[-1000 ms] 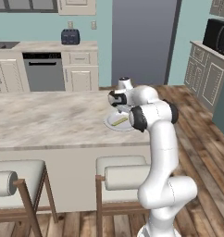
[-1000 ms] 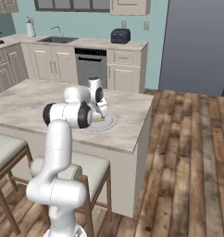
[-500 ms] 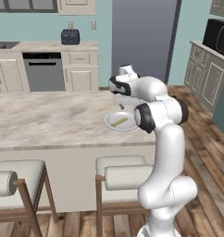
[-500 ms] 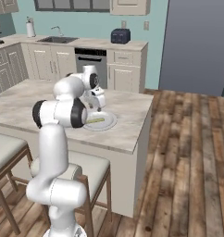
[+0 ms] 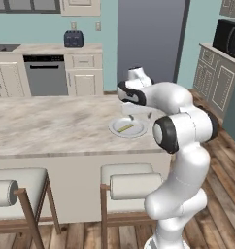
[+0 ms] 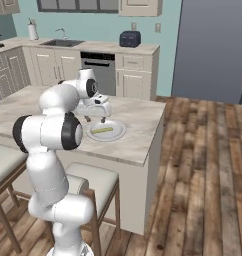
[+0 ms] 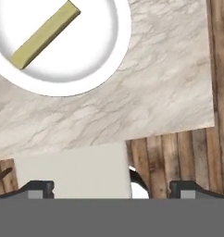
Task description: Retrieve the butter from the fridge and place it on a plate on the dining table. Then retrieve the butter knife by the fridge and place it near the plate.
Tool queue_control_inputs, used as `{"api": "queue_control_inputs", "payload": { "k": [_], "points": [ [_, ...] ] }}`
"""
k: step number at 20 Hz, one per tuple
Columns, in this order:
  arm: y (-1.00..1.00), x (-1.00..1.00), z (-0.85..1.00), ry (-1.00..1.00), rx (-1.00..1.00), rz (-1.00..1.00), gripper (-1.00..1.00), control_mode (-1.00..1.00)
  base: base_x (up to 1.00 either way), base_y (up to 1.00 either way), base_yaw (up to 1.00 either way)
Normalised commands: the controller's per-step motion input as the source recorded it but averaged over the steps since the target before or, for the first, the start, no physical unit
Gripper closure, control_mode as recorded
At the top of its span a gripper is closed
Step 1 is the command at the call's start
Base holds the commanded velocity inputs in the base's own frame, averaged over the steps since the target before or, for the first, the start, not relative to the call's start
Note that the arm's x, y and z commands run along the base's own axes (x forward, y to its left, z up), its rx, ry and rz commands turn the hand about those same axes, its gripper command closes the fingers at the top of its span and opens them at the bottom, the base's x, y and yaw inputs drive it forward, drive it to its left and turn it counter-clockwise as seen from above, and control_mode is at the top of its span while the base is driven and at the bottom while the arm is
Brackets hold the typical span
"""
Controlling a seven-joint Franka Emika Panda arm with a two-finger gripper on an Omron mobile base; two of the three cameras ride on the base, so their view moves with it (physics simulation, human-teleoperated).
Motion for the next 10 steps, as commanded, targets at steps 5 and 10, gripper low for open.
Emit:
{"api": "queue_control_inputs", "payload": {
  "k": [5,10],
  "points": [
    [0.0,-1.0,0.16,-0.05,0.04,0.38,-1.0,-1.0,0.0,0.0,0.0],
    [-0.18,-0.45,0.0,0.09,0.39,0.33,-1.0,-1.0,0.0,0.0,0.0]
  ]
}}
